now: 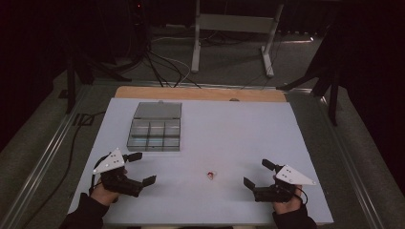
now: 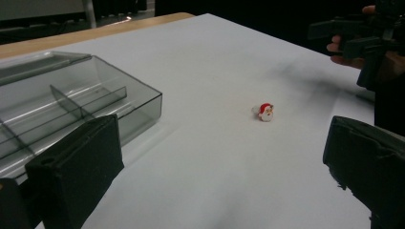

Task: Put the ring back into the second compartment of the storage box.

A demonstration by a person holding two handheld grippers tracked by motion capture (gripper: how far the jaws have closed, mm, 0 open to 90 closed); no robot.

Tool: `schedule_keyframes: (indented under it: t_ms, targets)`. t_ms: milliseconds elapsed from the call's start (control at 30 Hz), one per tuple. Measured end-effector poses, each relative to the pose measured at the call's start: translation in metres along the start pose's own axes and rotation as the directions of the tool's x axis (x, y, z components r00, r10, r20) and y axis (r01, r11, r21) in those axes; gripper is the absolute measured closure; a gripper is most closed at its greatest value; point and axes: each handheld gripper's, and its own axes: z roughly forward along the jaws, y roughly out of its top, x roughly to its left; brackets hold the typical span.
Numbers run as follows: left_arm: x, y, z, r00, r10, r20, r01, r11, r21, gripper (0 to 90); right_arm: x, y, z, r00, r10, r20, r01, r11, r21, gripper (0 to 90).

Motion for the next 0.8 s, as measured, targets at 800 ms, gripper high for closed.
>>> schedule_keyframes:
  t_ms: [800]
  targets:
    - [-0.013,0.03,0.045,0.9966,0.019,0.081,-0.02,0.9998,0.01,0.2,-0.001,-0.001,-0.001,0.9999,0.014,-0.004,-0.014,1.0,-0.002,0.0]
